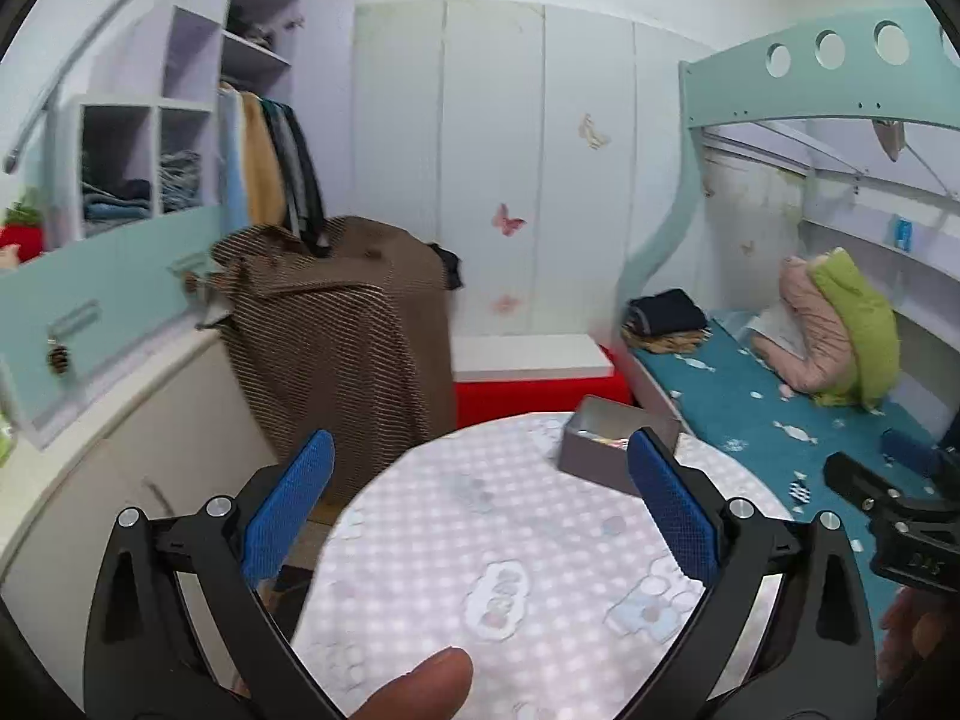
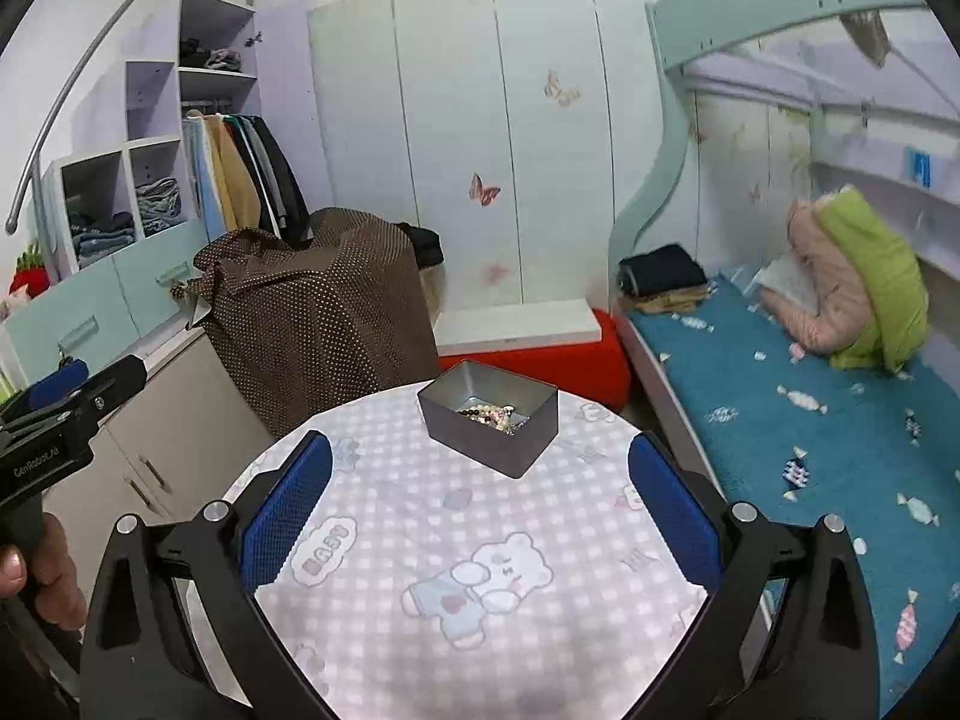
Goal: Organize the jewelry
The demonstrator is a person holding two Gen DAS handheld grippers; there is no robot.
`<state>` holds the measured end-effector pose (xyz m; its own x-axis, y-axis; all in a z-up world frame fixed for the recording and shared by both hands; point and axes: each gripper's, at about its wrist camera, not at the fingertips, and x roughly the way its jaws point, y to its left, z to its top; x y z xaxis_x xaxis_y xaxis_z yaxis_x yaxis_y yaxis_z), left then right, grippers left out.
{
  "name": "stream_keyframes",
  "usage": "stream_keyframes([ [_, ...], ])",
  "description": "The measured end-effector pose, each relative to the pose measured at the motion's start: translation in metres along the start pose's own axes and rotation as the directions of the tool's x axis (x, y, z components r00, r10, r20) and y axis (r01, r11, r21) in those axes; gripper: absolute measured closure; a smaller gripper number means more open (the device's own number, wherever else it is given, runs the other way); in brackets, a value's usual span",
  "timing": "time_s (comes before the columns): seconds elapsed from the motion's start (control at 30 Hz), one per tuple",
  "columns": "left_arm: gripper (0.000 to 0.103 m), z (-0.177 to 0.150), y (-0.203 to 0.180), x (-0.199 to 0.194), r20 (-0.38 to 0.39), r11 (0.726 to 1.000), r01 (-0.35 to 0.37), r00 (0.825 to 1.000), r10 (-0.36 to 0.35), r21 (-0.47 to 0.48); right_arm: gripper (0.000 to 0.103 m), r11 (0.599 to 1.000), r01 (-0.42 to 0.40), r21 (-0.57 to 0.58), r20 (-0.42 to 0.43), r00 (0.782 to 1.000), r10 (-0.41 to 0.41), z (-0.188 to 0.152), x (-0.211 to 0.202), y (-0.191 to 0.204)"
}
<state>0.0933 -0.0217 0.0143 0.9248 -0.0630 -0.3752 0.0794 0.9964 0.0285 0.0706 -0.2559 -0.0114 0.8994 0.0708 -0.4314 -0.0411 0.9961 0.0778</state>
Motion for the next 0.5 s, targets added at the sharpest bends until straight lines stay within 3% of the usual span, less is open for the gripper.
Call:
stream_keyframes([
  [0.27, 0.005, -0.025, 0.004, -0.047, 0.033, 0.998, -0.06, 0.998, 0.059, 0.019, 0.008, 0.997, 0.057, -0.058, 0.051, 0.997, -0.054, -0.017, -0.034, 0.032],
  [0.5, 0.005, -0.038, 0.009, -0.071, 0.039, 0.999, -0.045, 0.998, 0.045, 0.002, 0.008, 0.994, 0.063, -0.091, 0.078, 0.995, -0.056, -0.028, -0.048, 0.055],
])
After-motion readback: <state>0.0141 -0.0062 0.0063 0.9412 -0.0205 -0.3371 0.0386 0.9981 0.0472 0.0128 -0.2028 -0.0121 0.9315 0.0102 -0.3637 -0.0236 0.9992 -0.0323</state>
